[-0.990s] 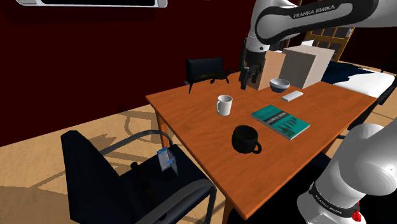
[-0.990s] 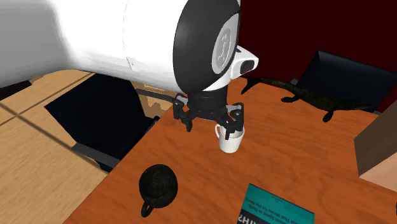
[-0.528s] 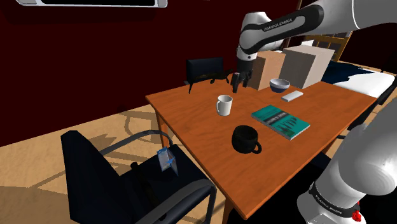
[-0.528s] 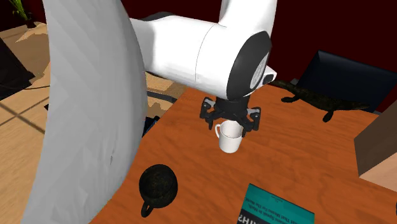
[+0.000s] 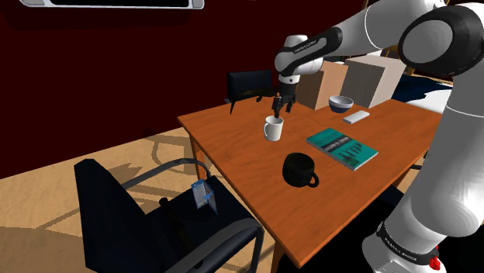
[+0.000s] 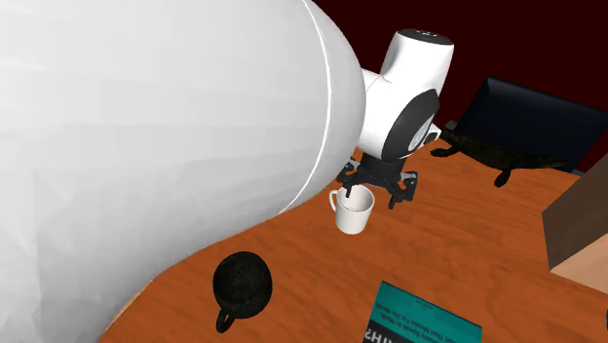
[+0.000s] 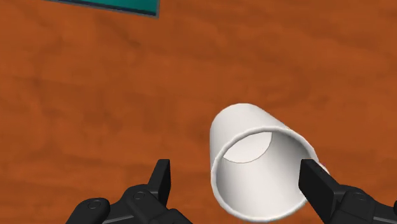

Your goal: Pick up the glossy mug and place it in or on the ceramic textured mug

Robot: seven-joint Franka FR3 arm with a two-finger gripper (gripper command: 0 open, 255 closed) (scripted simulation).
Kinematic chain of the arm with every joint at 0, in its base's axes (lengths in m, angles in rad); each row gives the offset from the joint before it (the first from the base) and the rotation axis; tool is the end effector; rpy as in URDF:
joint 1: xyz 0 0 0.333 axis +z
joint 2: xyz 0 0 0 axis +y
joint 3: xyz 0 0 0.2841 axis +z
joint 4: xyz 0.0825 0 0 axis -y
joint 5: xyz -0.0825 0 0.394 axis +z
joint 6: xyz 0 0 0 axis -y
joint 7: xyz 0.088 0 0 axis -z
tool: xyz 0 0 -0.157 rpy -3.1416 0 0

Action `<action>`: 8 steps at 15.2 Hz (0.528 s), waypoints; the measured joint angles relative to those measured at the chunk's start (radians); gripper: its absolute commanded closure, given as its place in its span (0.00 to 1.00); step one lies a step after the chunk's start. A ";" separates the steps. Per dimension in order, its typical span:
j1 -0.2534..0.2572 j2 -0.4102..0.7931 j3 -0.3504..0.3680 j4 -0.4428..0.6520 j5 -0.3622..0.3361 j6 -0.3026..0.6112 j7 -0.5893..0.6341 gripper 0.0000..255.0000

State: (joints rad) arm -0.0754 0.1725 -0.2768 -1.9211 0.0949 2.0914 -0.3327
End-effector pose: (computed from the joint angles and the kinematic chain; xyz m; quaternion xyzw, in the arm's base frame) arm 0.5673 -0.1973 0.3201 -0.9994 0.0312 -0.0084 0.0158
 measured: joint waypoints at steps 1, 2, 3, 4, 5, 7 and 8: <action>-0.009 0.039 -0.001 0.028 0.018 0.004 -0.015 0.00; -0.015 0.063 -0.001 0.045 0.028 0.007 -0.023 0.00; -0.017 0.080 0.000 0.051 0.035 0.016 -0.028 0.00; -0.017 0.088 0.002 0.050 0.039 0.025 -0.028 0.00; -0.018 0.095 0.003 0.048 0.042 0.034 -0.031 0.00; -0.019 0.108 0.005 0.040 0.048 0.053 -0.034 0.00; -0.020 0.115 0.005 0.035 0.051 0.065 -0.037 0.00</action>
State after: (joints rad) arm -0.0959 0.2875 -0.2714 -1.8857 0.1458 2.1560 -0.3701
